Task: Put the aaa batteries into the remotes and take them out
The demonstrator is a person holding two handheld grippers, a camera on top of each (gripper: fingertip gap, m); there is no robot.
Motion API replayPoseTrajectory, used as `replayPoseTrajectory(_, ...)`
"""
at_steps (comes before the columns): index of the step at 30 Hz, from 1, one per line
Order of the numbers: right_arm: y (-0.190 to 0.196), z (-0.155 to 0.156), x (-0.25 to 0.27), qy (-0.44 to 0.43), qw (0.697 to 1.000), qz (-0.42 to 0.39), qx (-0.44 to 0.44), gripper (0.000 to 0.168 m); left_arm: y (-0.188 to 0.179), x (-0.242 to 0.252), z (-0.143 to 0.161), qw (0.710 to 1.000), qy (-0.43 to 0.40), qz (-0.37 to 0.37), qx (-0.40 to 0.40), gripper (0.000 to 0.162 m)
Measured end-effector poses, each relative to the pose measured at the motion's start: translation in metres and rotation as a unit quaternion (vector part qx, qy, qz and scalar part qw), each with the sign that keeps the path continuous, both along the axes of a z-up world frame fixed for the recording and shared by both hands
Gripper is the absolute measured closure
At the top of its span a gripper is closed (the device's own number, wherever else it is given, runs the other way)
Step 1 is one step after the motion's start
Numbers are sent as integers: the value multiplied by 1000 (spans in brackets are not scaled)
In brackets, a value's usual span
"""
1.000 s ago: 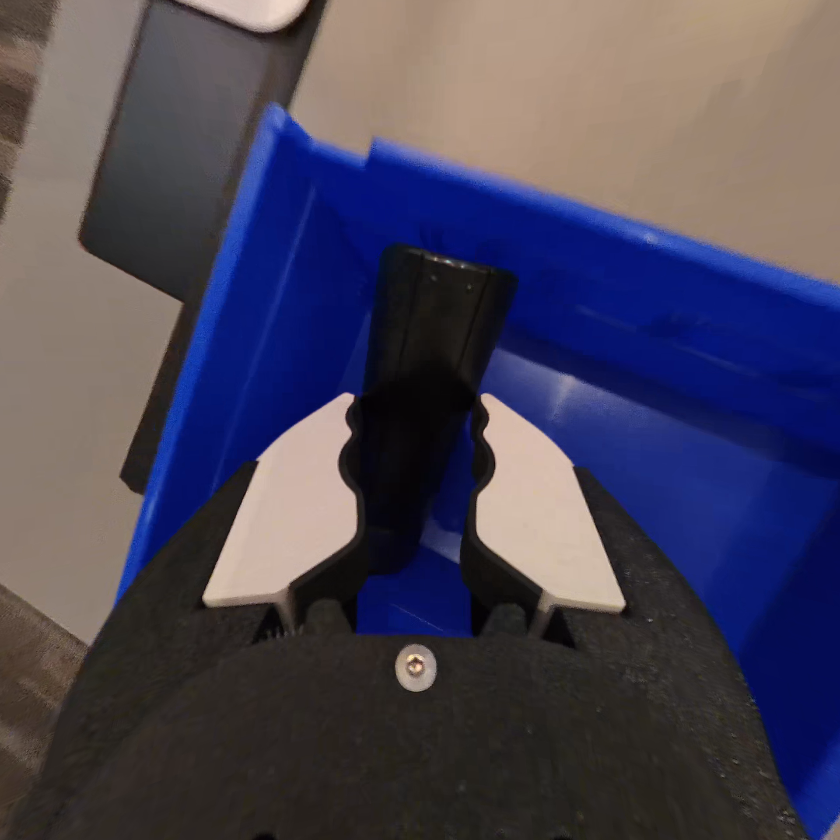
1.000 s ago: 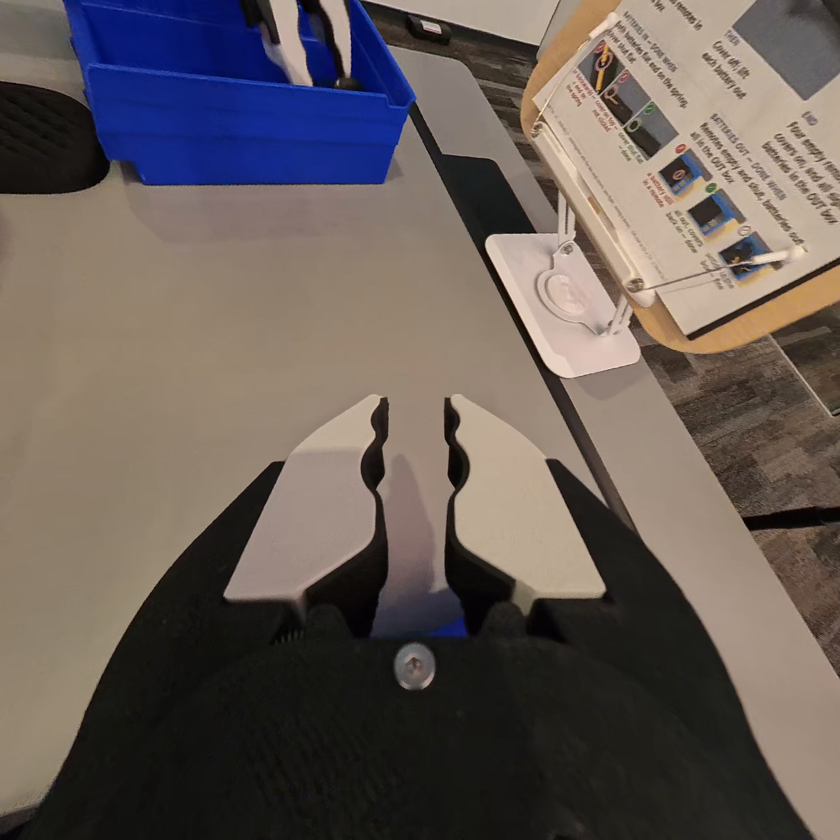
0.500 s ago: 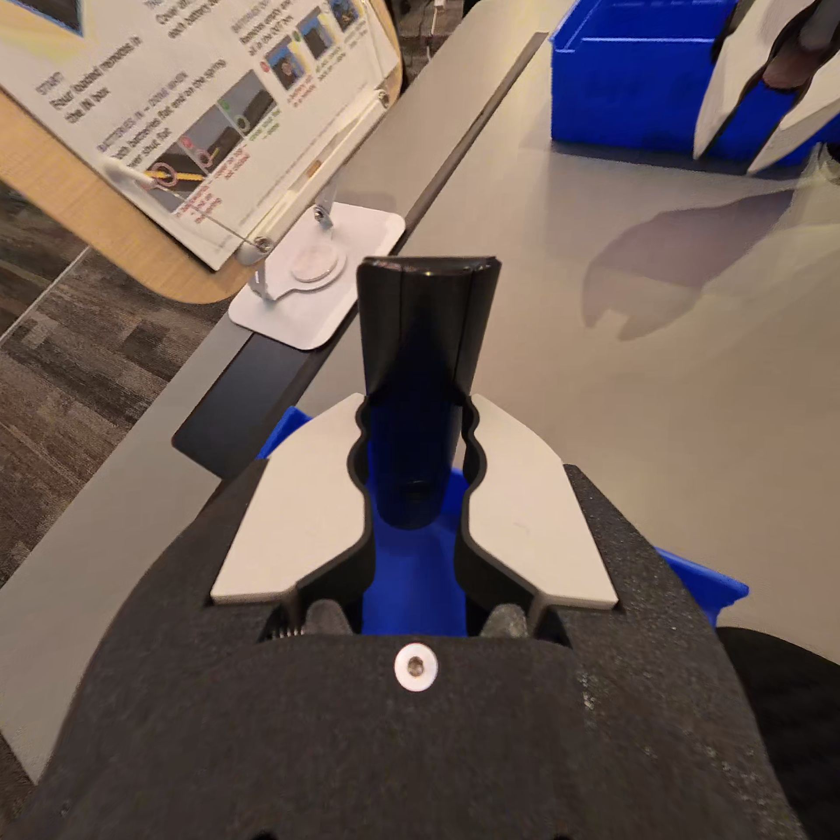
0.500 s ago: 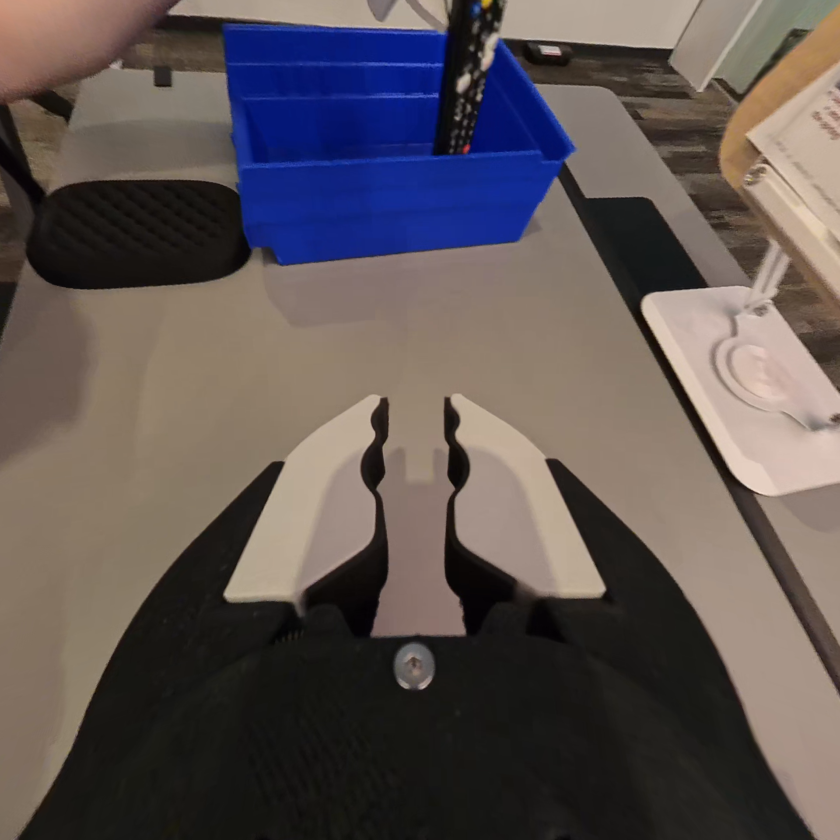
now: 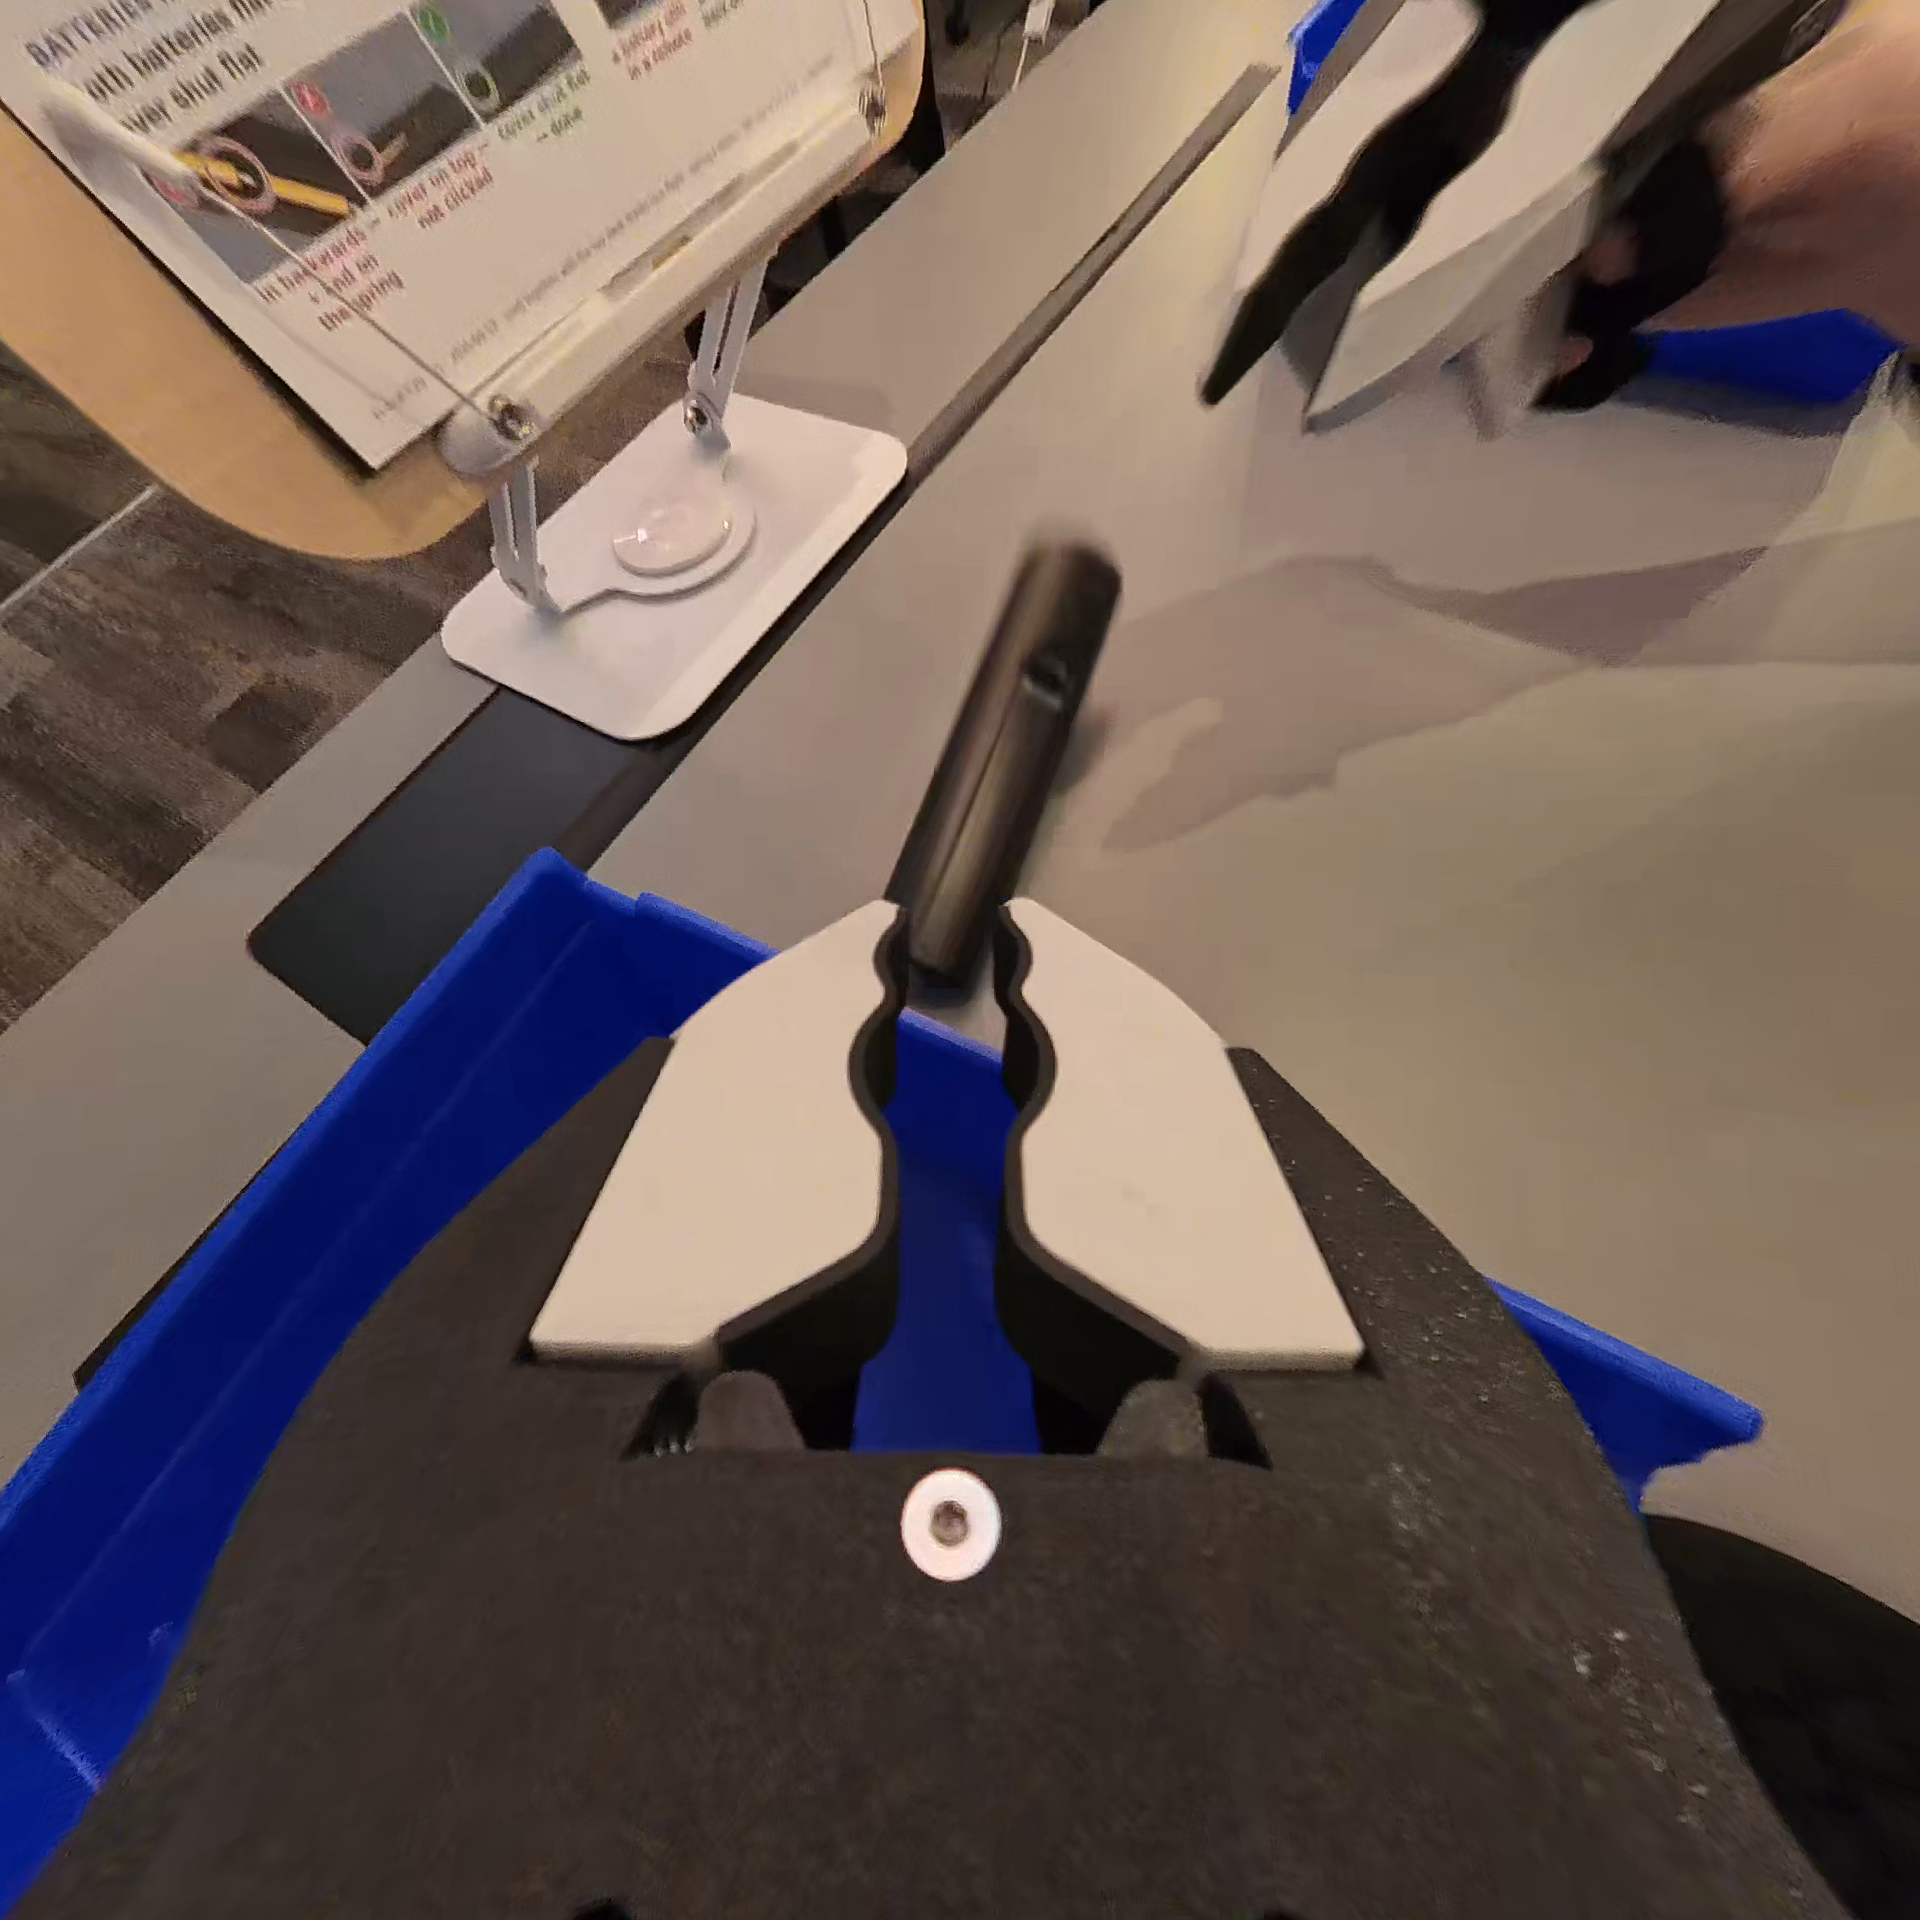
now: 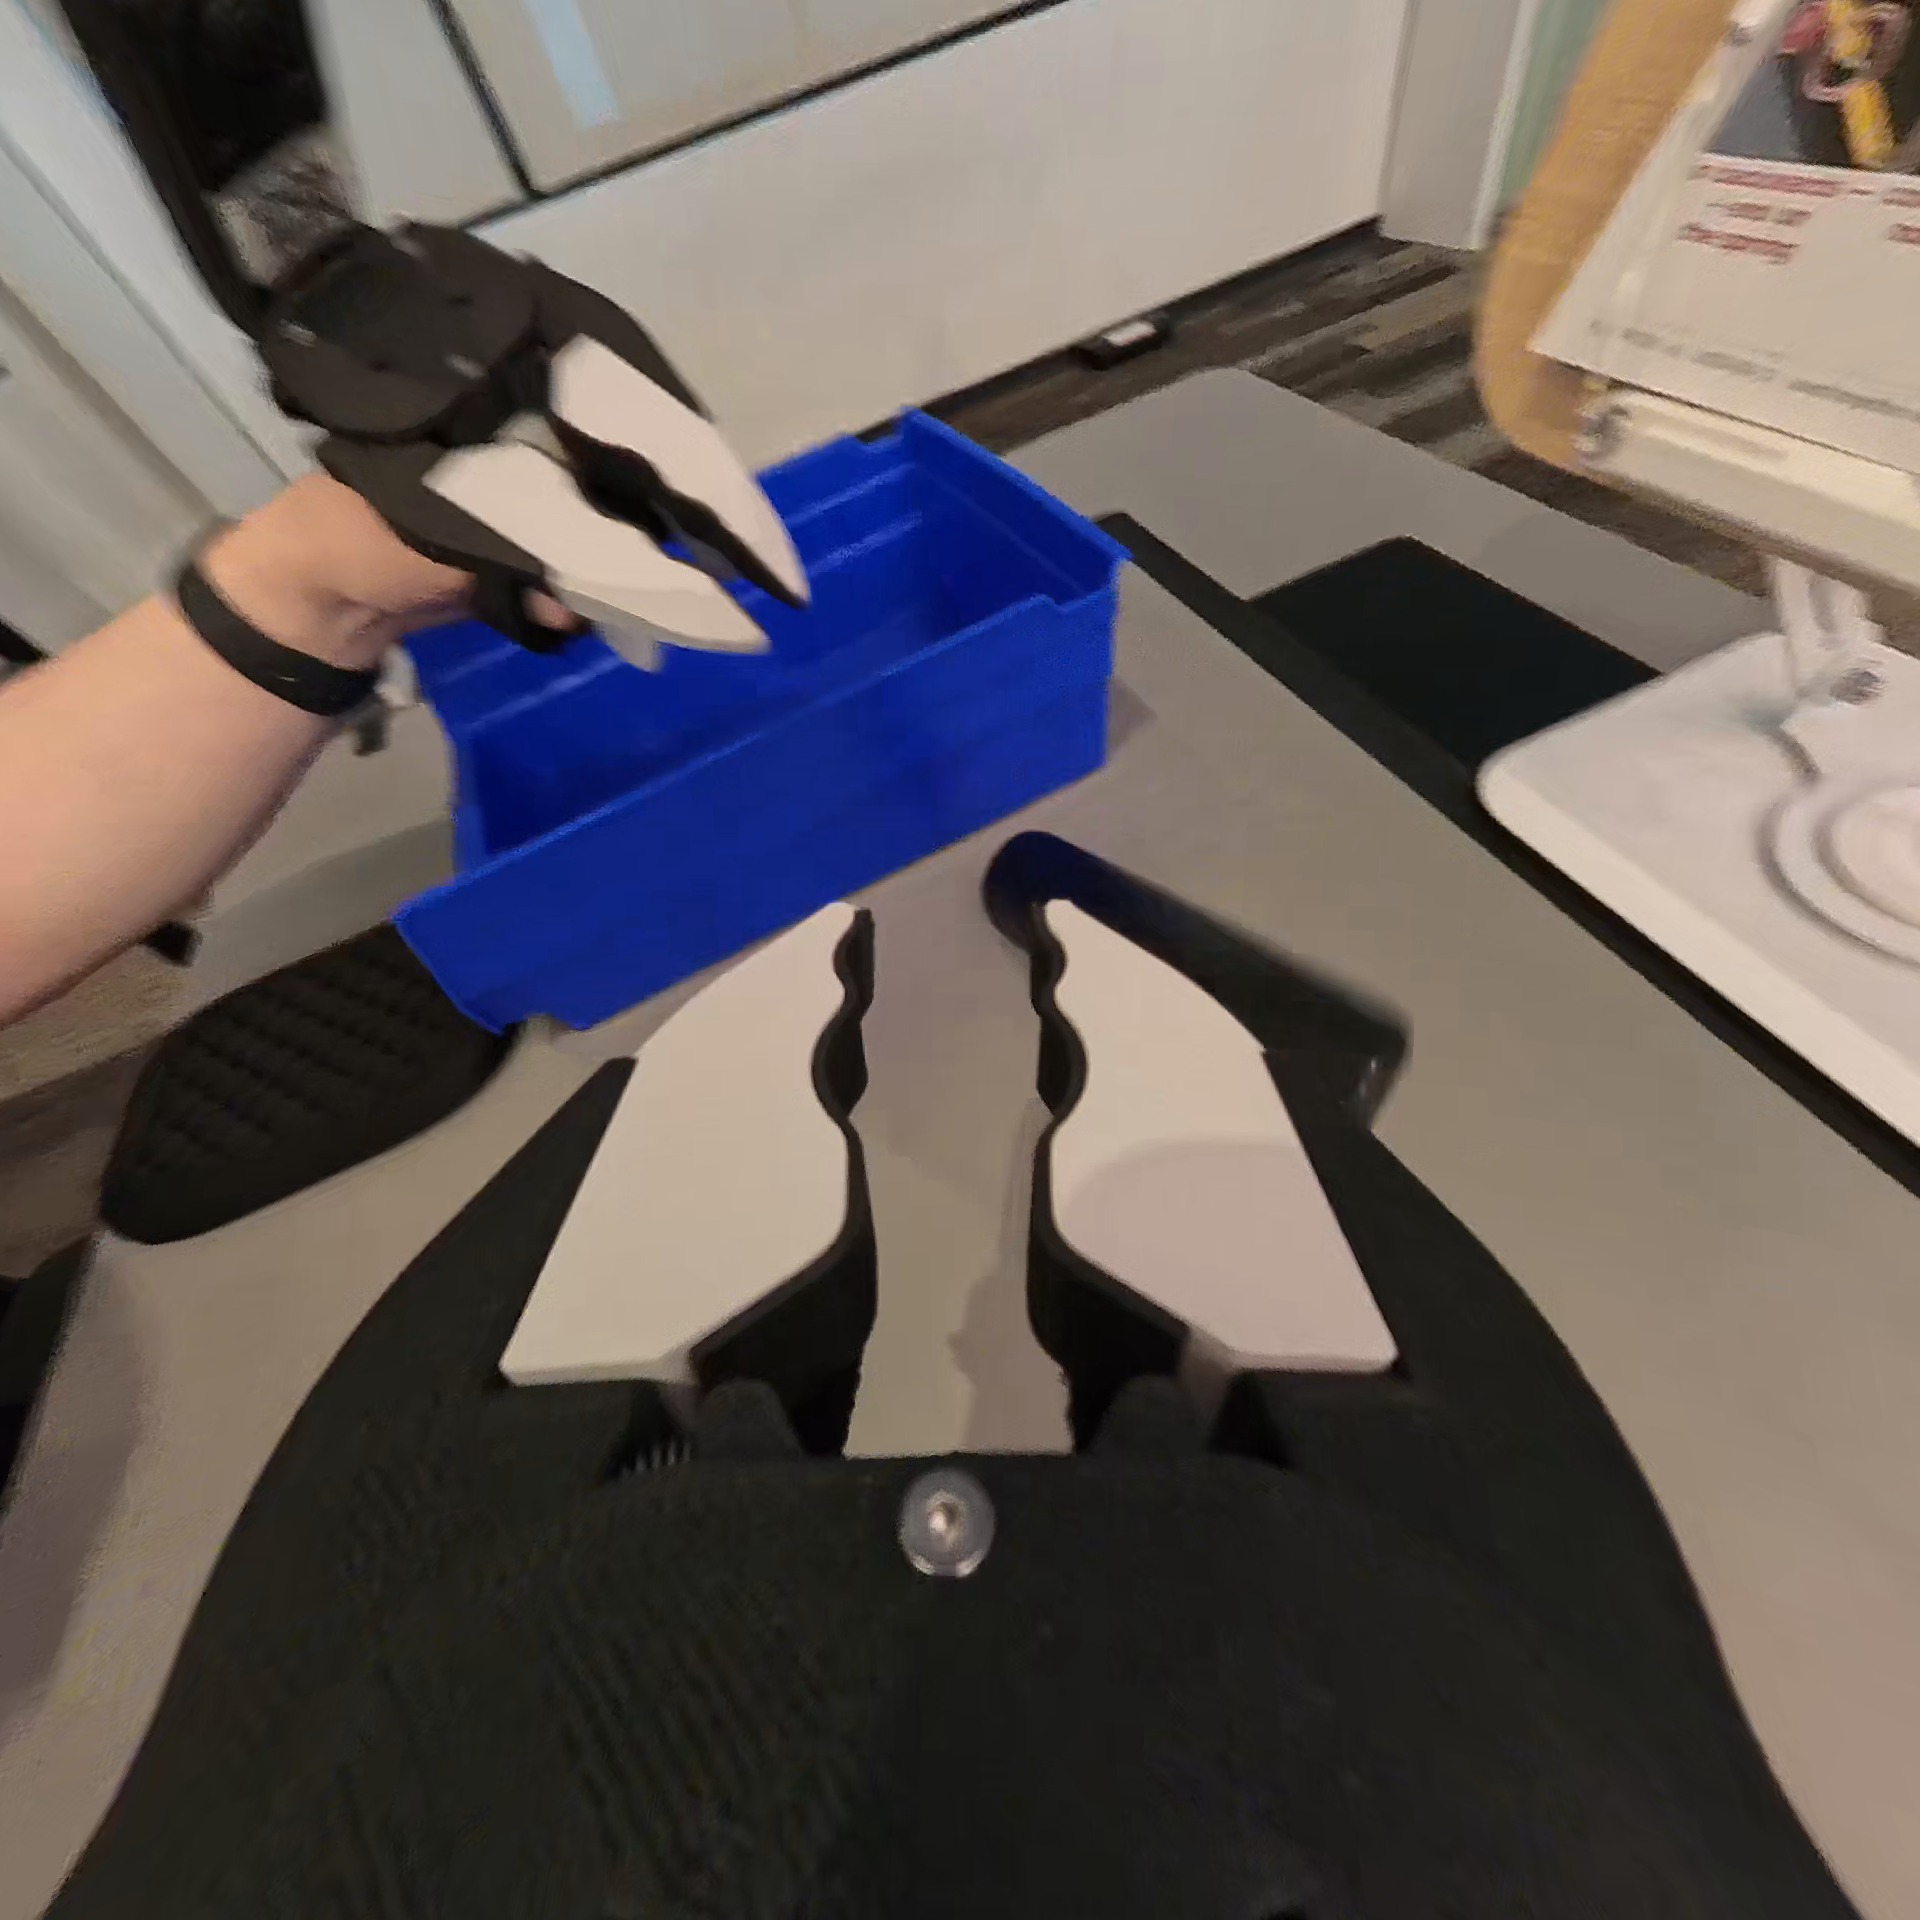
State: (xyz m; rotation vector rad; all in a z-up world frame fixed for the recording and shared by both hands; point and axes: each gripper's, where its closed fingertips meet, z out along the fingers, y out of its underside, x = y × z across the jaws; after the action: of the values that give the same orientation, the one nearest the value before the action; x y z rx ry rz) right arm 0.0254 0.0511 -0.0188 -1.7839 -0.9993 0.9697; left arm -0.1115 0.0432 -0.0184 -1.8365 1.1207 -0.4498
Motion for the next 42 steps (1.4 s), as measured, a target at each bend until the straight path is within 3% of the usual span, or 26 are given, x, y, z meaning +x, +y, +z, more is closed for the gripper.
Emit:
replayPoseTrajectory(6,21,-16,58,-26,998,-60,-23,137,-19,6,18,998,-41,-16,-33,120)
replayPoseTrajectory(9,18,2,80,-13,997,-74,-21,137,-20,30,13,998,23,-52,-25,105)
replayPoseTrajectory(14,-1,43,98,14,997,-72,13,137,20,75,-37,964,246,-55,-85,108)
replayPoseTrajectory(16,-8,58,103,13,997,-73,39,137,42,96,-57,953,279,-40,-110,127)
replayPoseTrajectory(20,-24,75,113,3,996,-58,73,136,84,118,-95,948,296,8,-117,121)
replayPoseTrajectory(26,-37,75,133,-6,995,-37,89,135,114,117,-119,946,272,91,-150,119)
replayPoseTrajectory(35,-30,75,153,19,996,-37,76,135,116,111,-145,929,273,117,-220,102)
replayPoseTrajectory(38,-27,74,157,17,996,-44,75,135,116,111,-145,929,274,117,-221,106)
replayPoseTrajectory(39,-27,74,157,22,996,-43,74,135,117,108,-144,927,282,120,-214,117)
replayPoseTrajectory(42,-27,71,154,29,997,-37,63,135,114,109,-144,926,295,119,-205,117)
